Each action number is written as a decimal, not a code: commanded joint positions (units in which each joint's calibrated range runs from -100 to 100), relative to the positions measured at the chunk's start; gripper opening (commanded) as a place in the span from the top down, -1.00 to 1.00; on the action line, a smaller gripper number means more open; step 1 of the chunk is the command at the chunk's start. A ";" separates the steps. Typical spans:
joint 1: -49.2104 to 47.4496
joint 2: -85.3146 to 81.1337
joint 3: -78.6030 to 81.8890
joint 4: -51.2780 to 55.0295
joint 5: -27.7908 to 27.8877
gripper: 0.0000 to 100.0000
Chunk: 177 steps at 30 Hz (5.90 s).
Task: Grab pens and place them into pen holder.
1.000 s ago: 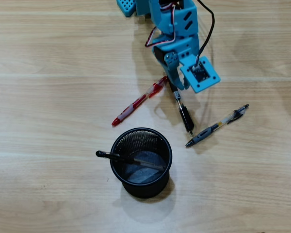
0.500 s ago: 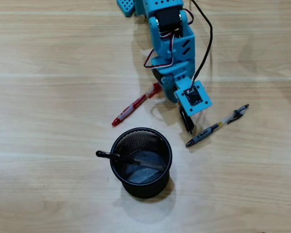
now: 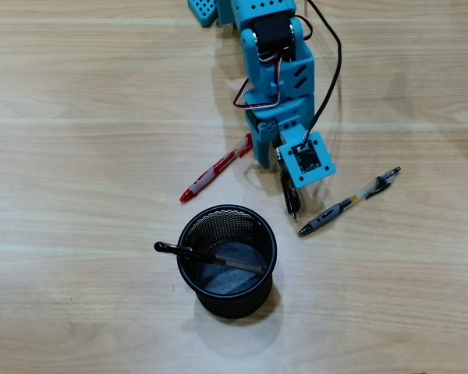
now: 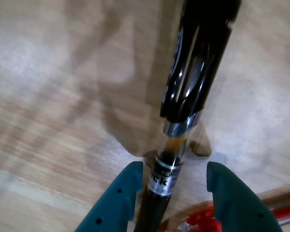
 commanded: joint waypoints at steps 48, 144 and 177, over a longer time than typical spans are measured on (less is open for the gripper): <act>-2.76 -0.09 -2.55 1.35 -0.52 0.70; 8.31 -24.96 -13.37 -42.13 1.20 0.95; 16.30 18.30 -27.70 -74.50 -9.67 0.93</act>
